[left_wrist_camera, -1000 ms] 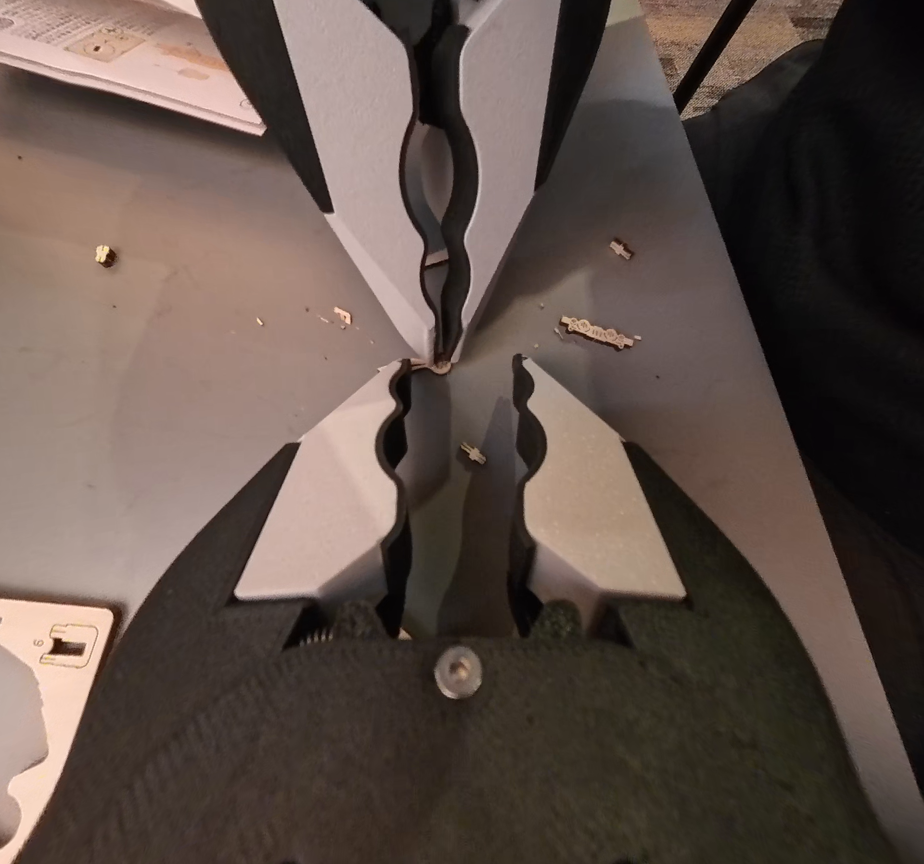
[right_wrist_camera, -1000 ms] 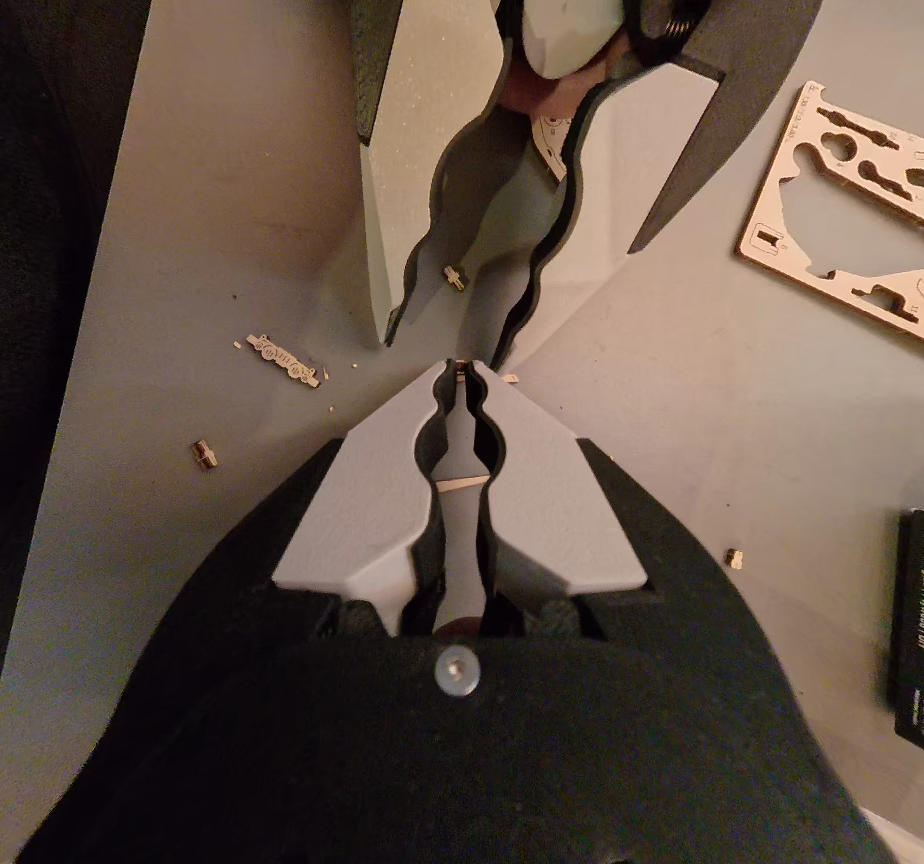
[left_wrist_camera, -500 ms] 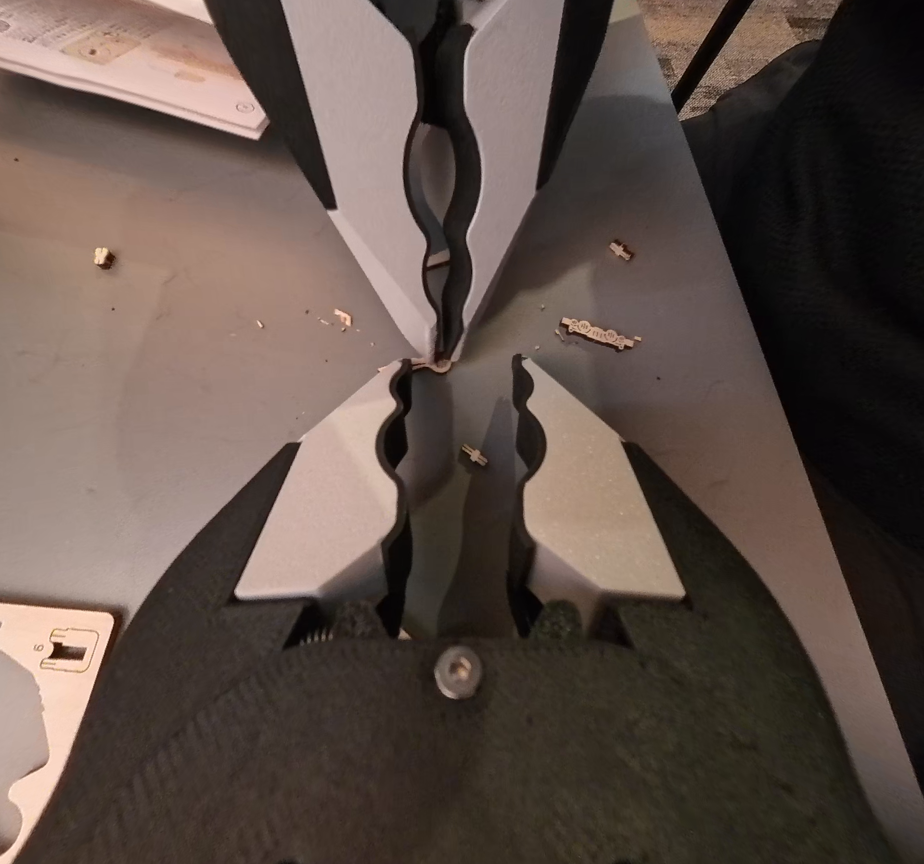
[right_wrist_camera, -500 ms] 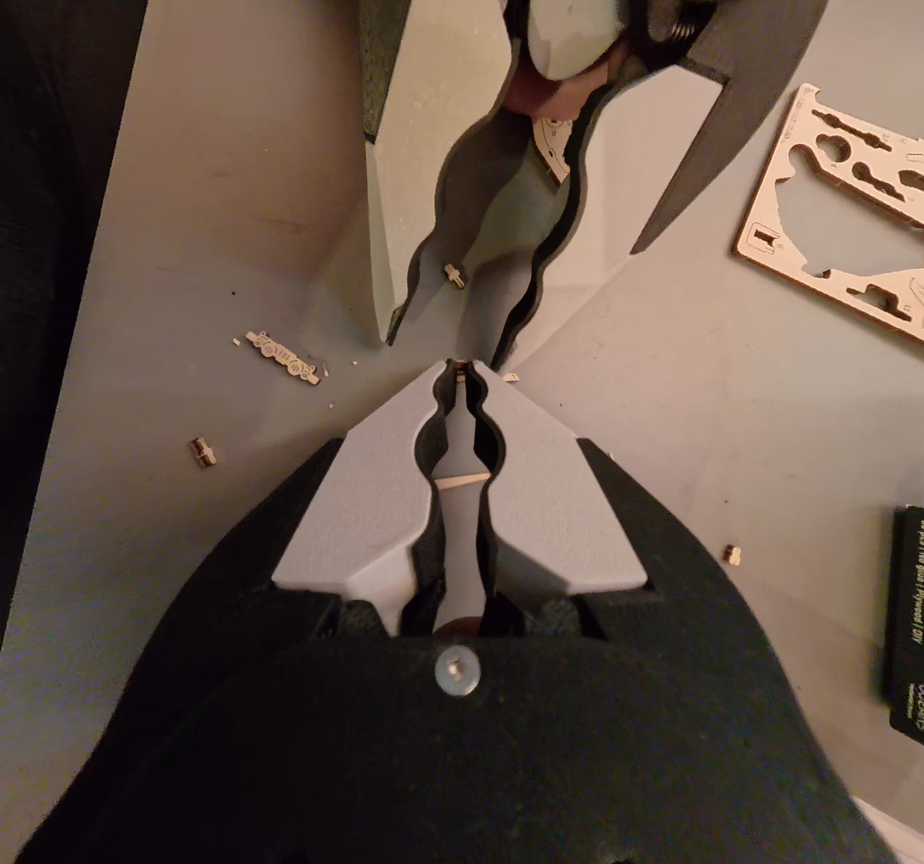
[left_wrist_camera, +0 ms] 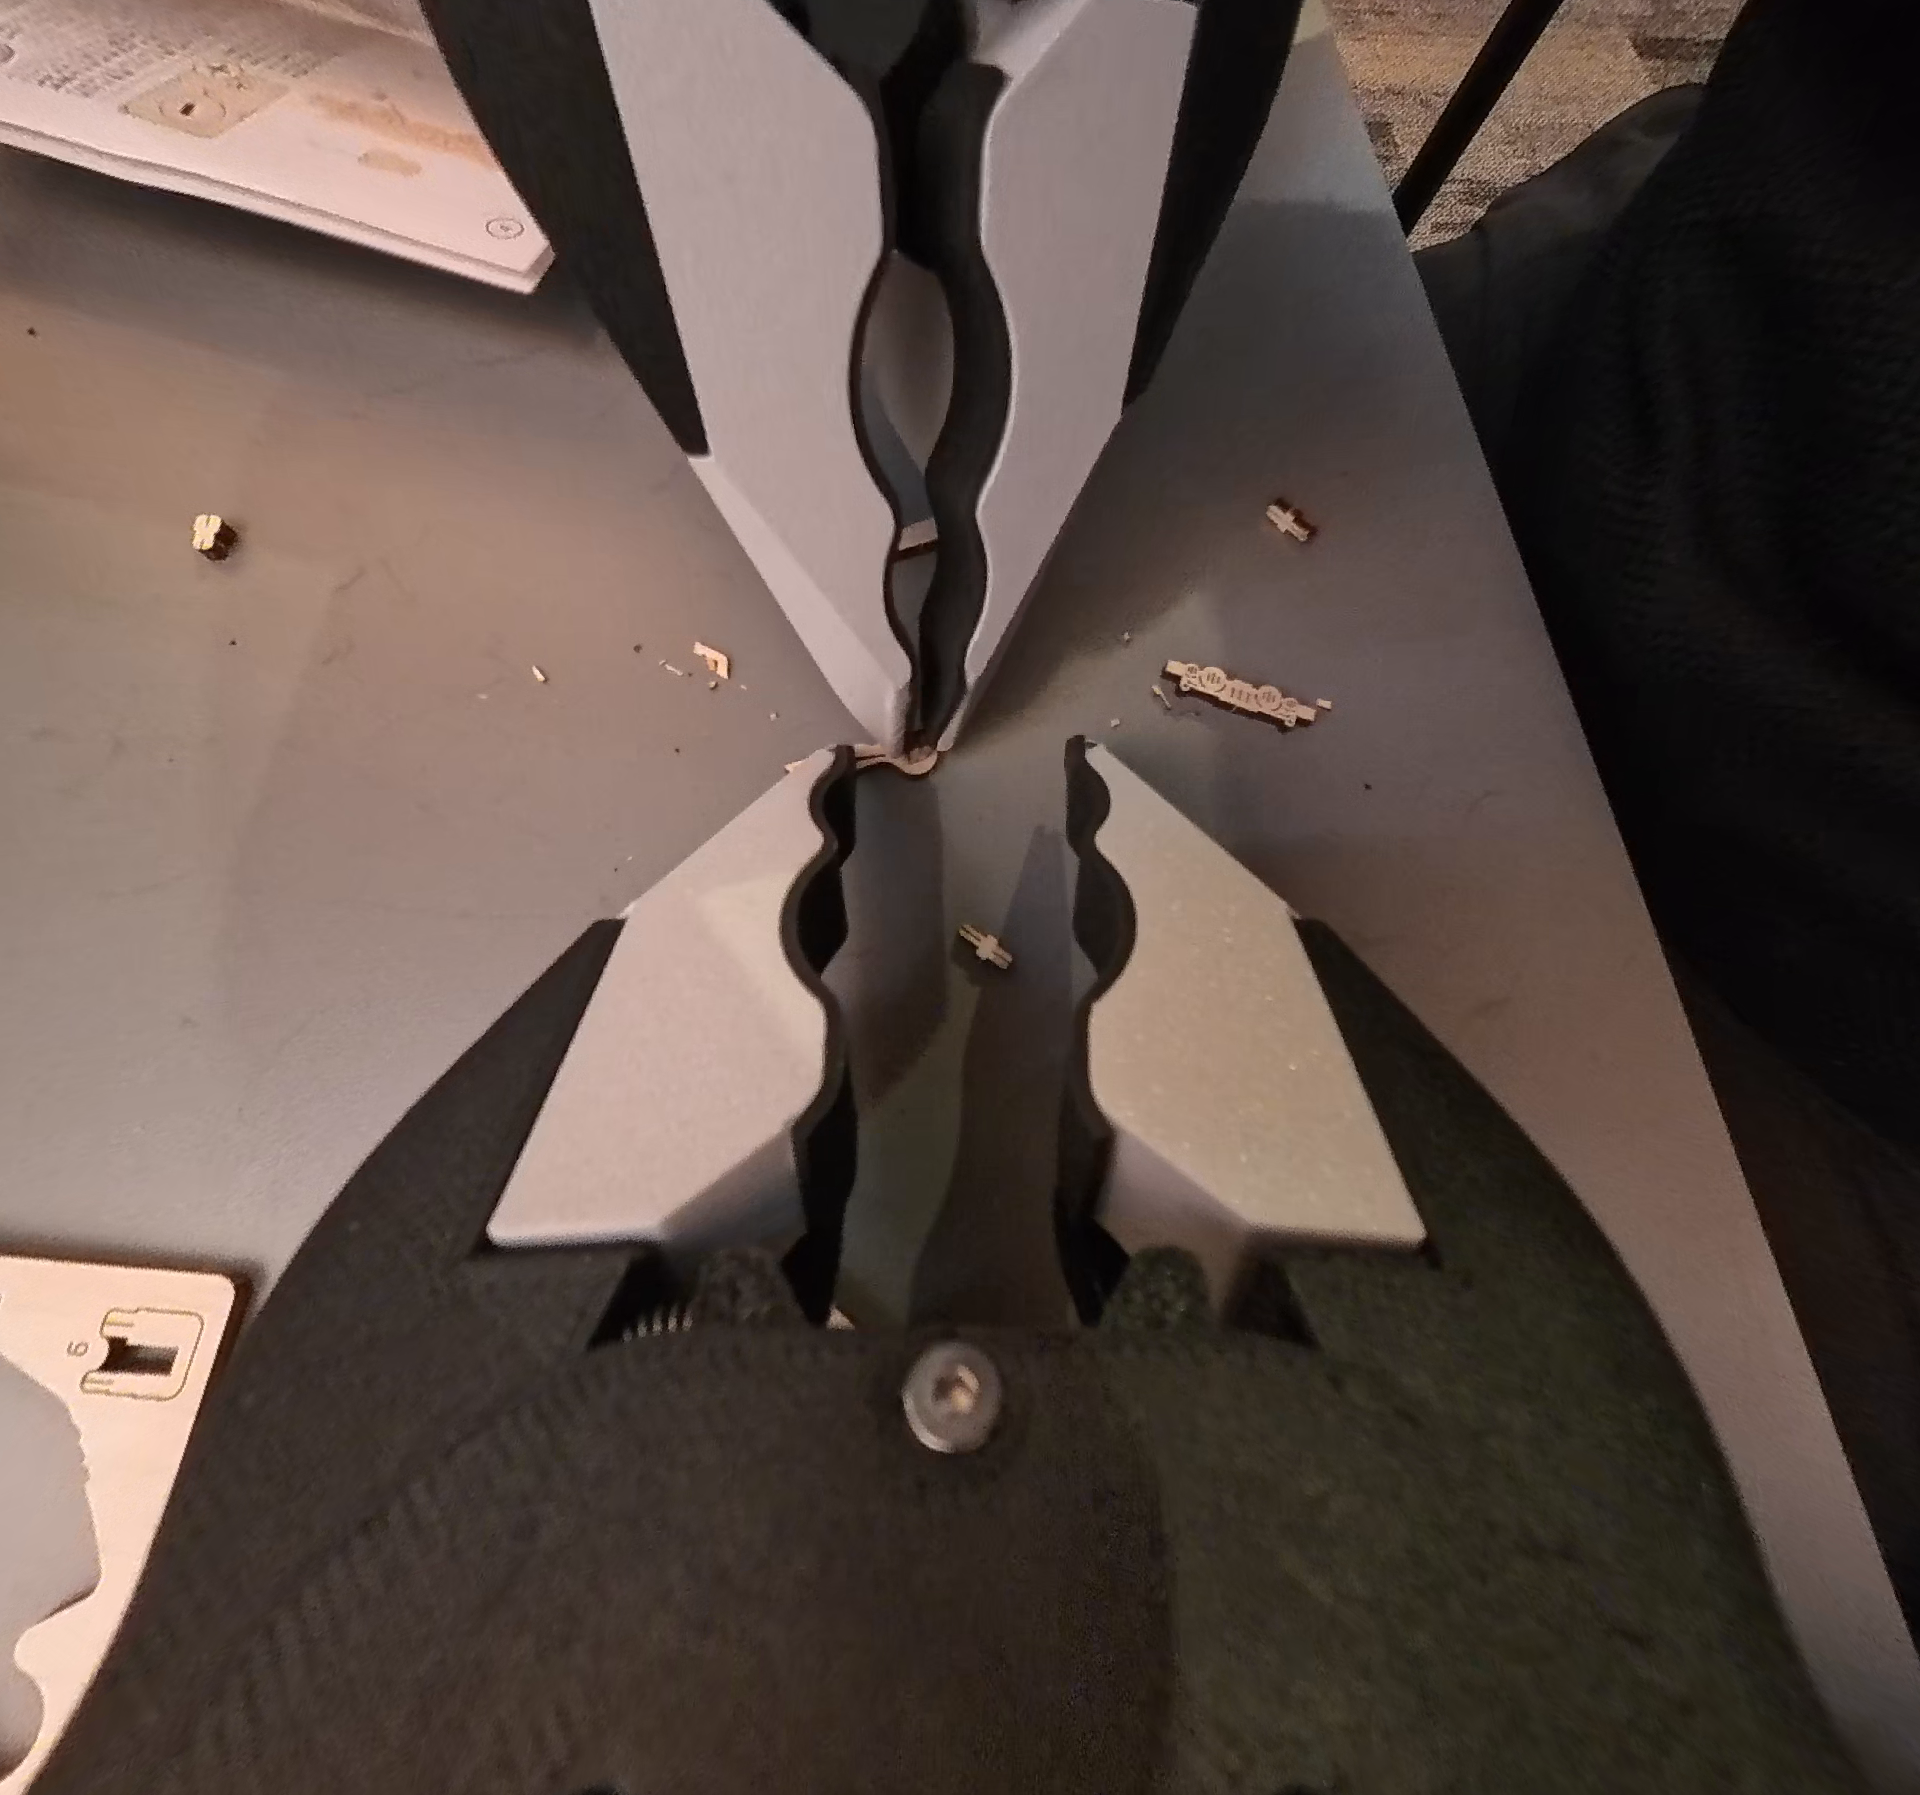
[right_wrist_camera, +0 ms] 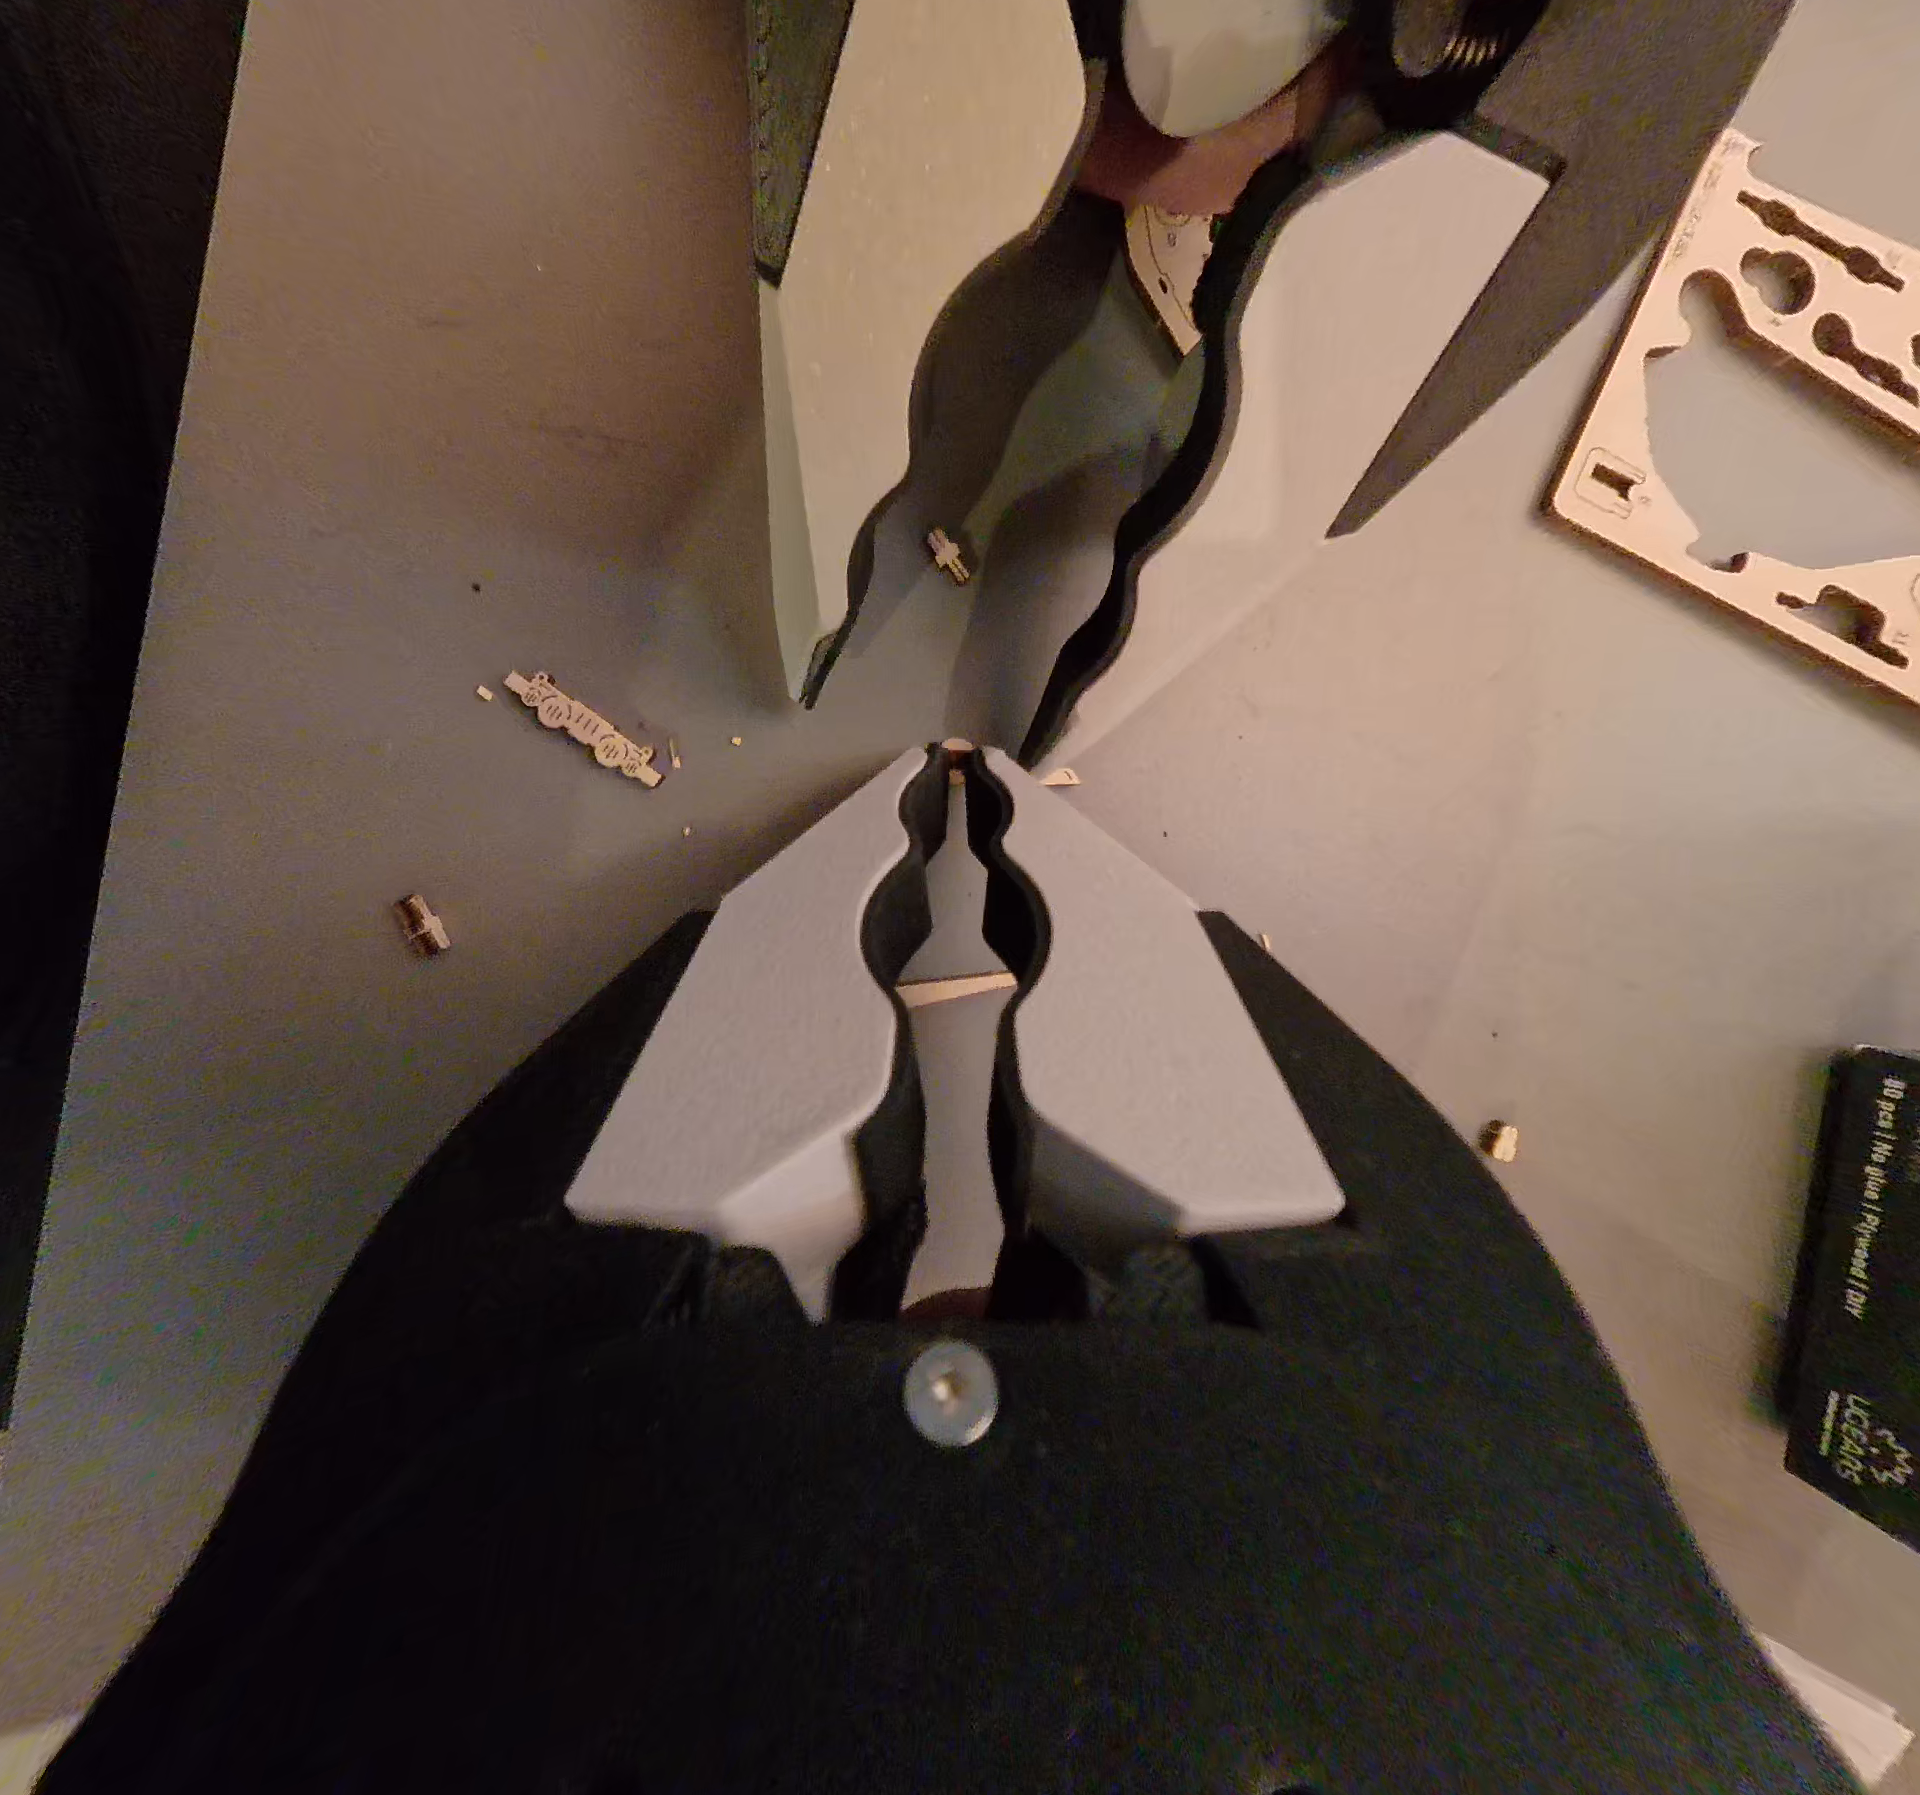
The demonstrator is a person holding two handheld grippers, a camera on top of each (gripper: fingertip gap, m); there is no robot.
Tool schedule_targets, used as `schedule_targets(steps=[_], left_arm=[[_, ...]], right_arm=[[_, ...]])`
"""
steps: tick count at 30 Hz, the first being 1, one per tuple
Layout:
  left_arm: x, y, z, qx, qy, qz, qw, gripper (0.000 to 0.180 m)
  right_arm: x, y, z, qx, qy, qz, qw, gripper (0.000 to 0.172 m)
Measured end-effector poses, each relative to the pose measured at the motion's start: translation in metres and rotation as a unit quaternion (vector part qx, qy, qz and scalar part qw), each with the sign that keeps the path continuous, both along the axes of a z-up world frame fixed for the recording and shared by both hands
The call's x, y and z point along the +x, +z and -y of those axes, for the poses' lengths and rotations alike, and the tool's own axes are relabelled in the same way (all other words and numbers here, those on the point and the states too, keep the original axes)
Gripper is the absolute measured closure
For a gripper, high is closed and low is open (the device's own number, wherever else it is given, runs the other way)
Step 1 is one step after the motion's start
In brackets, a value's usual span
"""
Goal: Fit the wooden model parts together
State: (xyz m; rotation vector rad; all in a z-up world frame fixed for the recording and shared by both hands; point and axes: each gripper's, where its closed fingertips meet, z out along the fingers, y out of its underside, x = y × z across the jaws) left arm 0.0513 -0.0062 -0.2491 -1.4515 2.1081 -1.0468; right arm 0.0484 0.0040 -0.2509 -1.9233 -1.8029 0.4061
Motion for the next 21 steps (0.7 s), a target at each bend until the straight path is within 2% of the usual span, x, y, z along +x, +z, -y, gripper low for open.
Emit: schedule_targets(steps=[1, 21], left_arm=[[0.0000, 0.0000, 0.0000, 0.000, 0.000, 0.000, 1.000, 0.141], [0.0042, -0.0009, -0.0026, 0.005, 0.012, 0.000, 1.000, 0.150]], right_arm=[[0.0001, 0.0000, 0.0000, 0.002, 0.000, 0.005, 1.000, 0.170], [0.0008, -0.0018, -0.0002, -0.030, 0.006, 0.076, 0.997, 0.170]])
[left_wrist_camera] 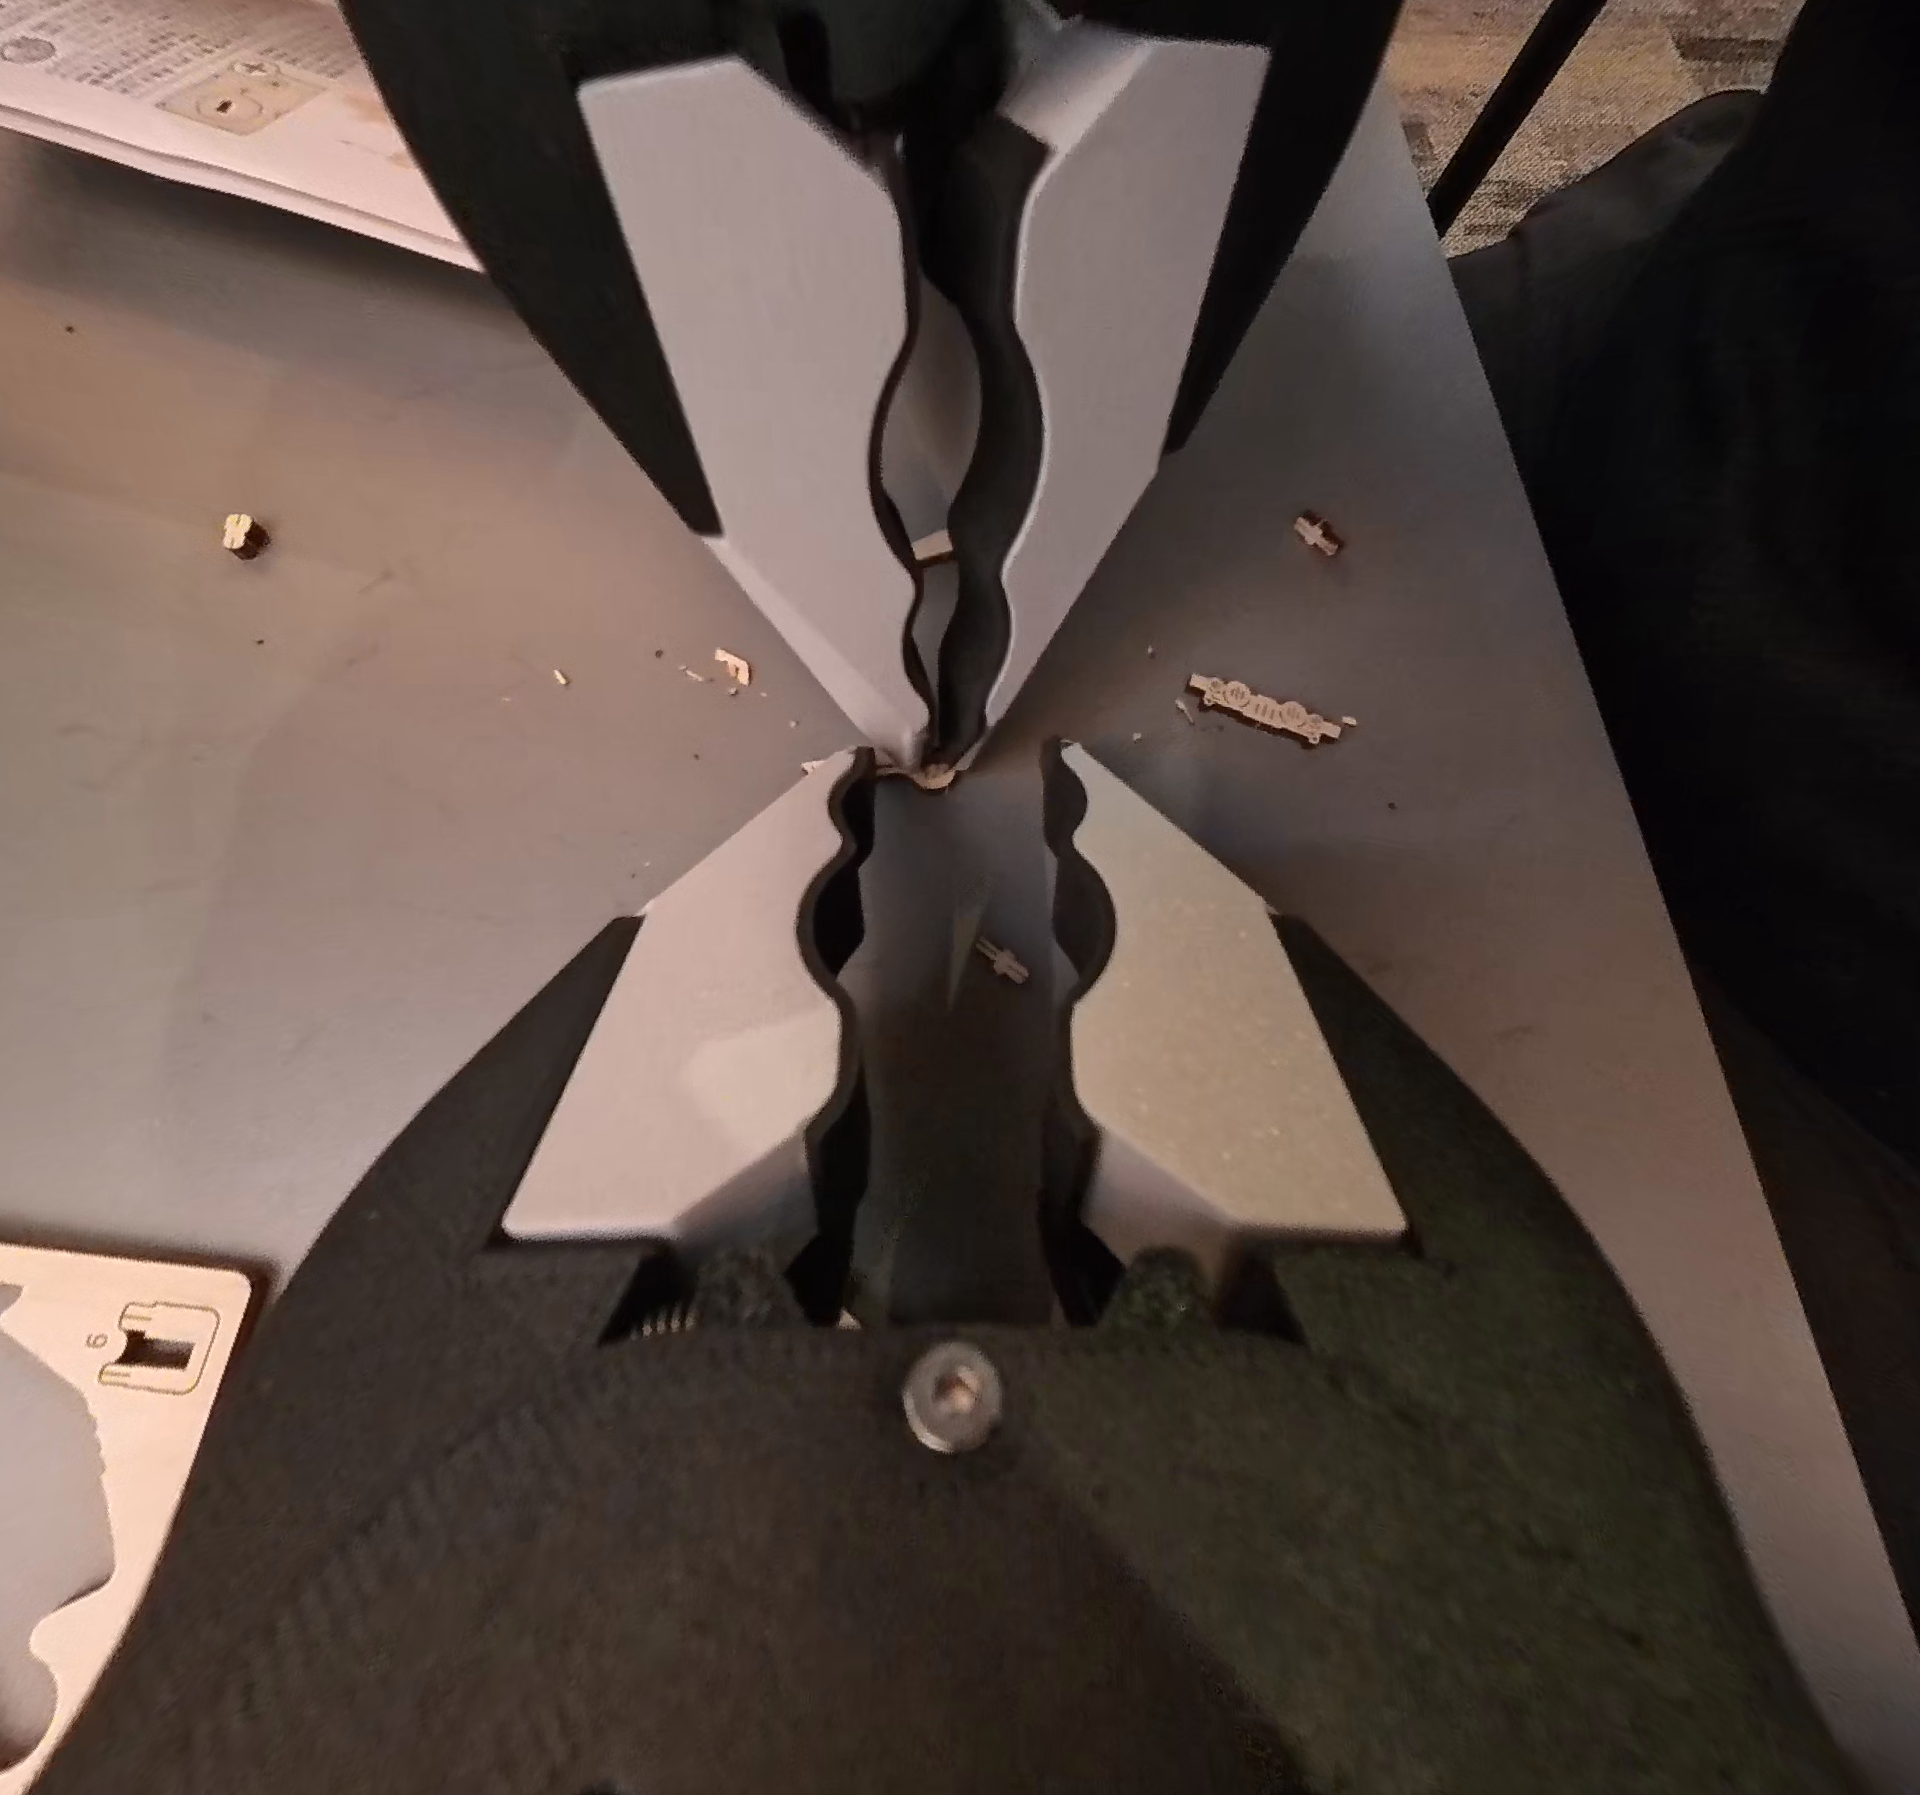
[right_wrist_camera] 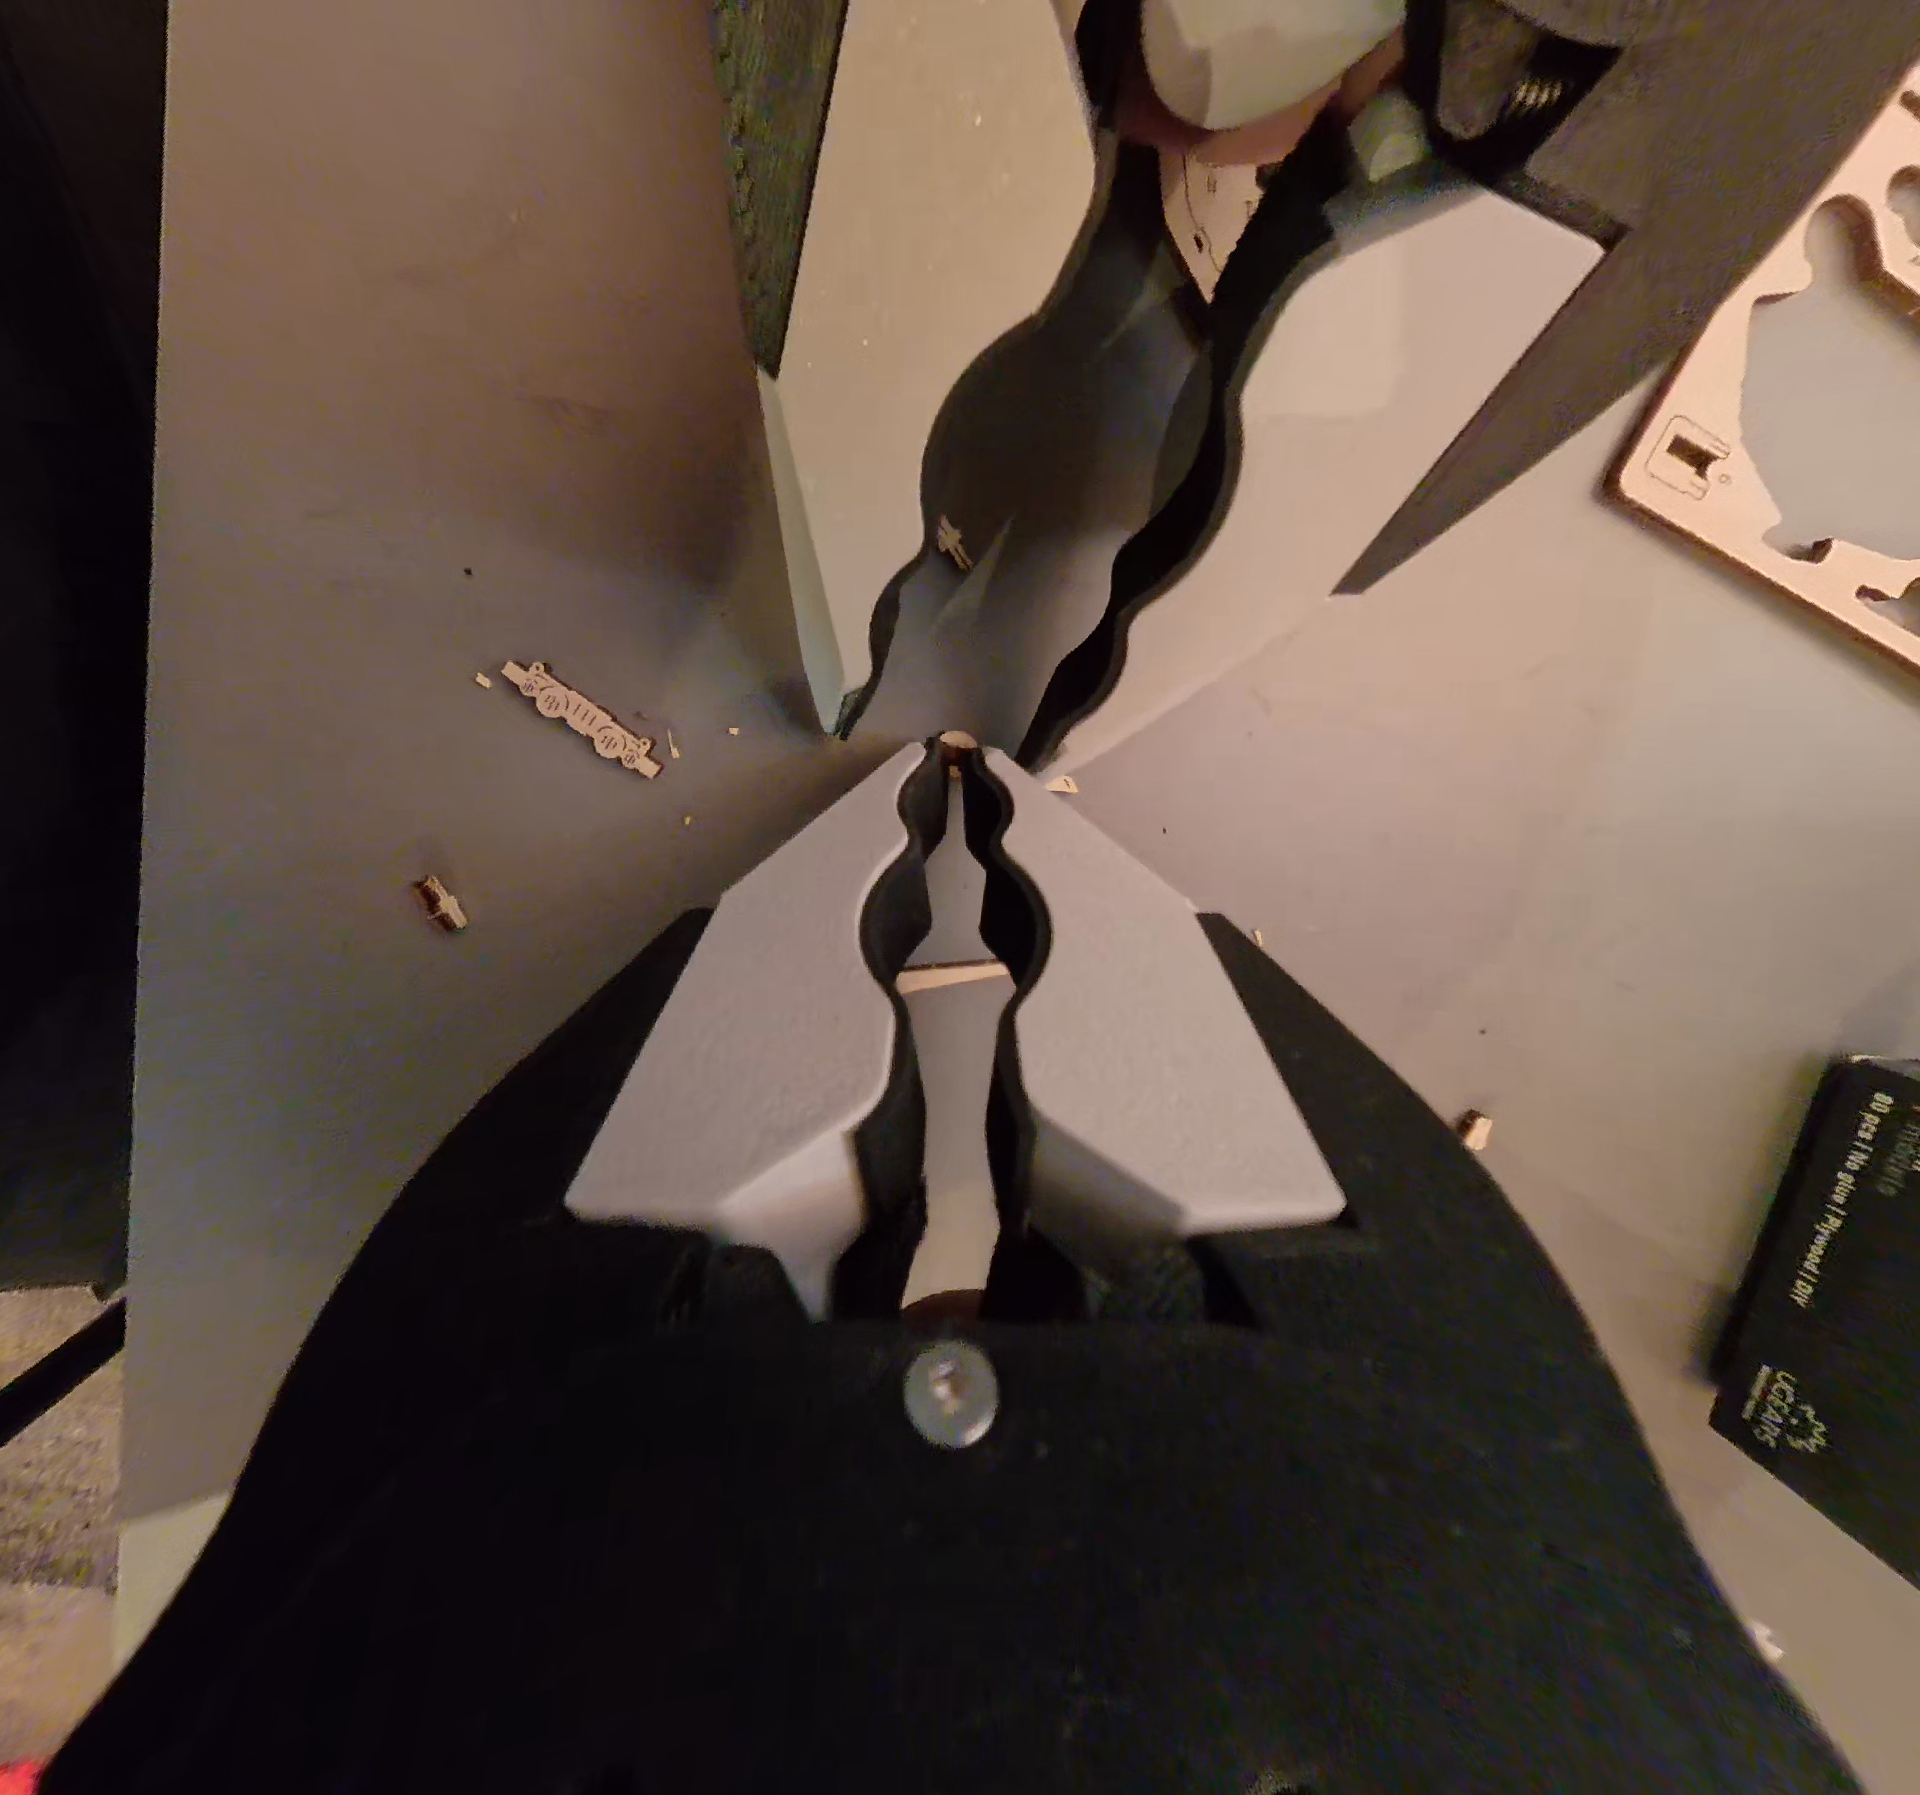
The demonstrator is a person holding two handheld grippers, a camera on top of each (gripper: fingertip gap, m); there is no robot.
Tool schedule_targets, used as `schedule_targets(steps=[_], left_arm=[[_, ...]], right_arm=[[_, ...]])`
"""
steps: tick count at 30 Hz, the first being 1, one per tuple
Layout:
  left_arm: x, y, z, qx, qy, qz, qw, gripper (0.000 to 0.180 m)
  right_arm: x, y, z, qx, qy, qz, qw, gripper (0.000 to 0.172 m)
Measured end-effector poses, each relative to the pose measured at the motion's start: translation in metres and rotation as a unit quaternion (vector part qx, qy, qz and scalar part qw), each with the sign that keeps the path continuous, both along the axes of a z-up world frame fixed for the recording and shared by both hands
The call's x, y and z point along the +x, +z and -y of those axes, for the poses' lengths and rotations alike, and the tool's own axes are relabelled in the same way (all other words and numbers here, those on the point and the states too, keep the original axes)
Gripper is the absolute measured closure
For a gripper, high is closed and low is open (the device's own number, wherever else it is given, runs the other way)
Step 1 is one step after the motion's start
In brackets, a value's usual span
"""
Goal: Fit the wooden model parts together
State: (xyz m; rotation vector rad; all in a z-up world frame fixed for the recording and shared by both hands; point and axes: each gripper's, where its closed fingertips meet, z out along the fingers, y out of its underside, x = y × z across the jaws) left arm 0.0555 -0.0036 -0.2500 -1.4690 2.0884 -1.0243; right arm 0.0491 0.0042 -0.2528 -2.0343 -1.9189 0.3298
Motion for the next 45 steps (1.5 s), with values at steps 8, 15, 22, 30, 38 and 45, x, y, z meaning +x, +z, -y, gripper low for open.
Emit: schedule_targets(steps=[8, 15, 22, 30, 38, 45], left_arm=[[-0.0017, 0.0015, 0.0007, -0.022, -0.001, -0.002, 1.000, 0.149], [-0.0025, 0.0015, 0.0014, -0.020, -0.004, -0.002, 1.000, 0.147], [-0.0026, 0.0017, 0.0013, -0.024, -0.004, -0.003, 1.000, 0.147], [-0.0028, 0.0016, 0.0012, -0.020, -0.004, -0.002, 1.000, 0.146], [-0.0024, 0.0016, 0.0003, -0.022, -0.001, -0.002, 1.000, 0.145], [-0.0026, 0.0018, 0.0006, -0.024, -0.002, -0.003, 1.000, 0.145]], right_arm=[[0.0008, -0.0006, 0.0001, 0.007, 0.010, 0.067, 0.998, 0.170], [0.0001, -0.0015, -0.0001, 0.008, 0.024, 0.094, 0.995, 0.170], [0.0000, -0.0017, 0.0001, 0.004, 0.018, 0.079, 0.997, 0.170], [-0.0011, -0.0007, -0.0004, 0.006, -0.012, 0.022, 1.000, 0.170], [0.0022, -0.0006, -0.0019, 0.012, -0.018, 0.015, 1.000, 0.170], [0.0043, -0.0019, -0.0016, -0.005, -0.012, 0.028, 1.000, 0.170]])
